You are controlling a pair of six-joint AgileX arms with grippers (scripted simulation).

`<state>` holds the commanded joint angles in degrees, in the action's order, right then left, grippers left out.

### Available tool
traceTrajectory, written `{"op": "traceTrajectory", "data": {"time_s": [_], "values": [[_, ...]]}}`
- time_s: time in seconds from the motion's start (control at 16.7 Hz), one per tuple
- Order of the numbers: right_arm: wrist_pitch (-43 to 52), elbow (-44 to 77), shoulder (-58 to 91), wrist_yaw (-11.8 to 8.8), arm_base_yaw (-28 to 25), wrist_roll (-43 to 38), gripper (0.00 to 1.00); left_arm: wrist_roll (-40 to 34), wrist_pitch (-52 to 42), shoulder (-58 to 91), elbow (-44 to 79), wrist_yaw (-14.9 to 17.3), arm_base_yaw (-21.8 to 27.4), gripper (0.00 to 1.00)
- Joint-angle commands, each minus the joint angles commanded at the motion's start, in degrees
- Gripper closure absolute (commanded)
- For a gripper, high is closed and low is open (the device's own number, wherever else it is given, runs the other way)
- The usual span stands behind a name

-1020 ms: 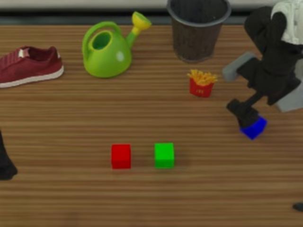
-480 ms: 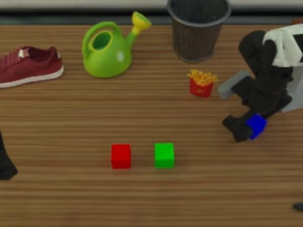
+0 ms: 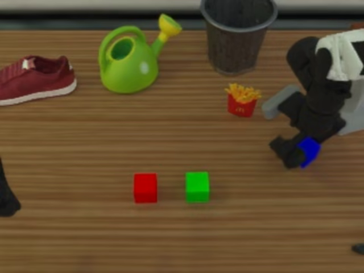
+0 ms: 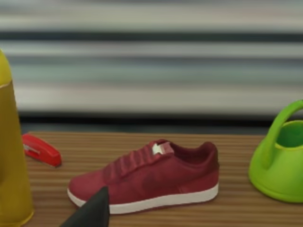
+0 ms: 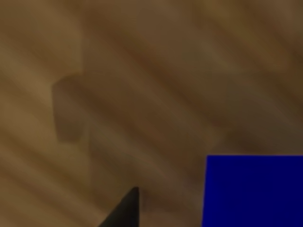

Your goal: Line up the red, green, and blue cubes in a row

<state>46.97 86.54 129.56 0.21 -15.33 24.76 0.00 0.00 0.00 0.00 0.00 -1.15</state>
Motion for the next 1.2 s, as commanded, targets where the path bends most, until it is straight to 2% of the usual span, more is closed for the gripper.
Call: {"op": "traceTrajectory", "data": {"time_s": [0.36, 0.96, 1.2], "values": [[0.0, 0.0, 0.0, 0.0, 0.0, 0.0, 0.98, 0.0, 0.0, 0.0, 0.0, 0.0, 0.0, 0.00], [0.6, 0.3, -1.0, -0.3, 0.0, -0.3, 1.00, 0.0, 0.0, 0.0, 0.0, 0.0, 0.0, 0.00], [7.2, 4.0, -3.5, -0.3, -0.1, -0.3, 1.00, 0.0, 0.0, 0.0, 0.0, 0.0, 0.0, 0.00]]}}
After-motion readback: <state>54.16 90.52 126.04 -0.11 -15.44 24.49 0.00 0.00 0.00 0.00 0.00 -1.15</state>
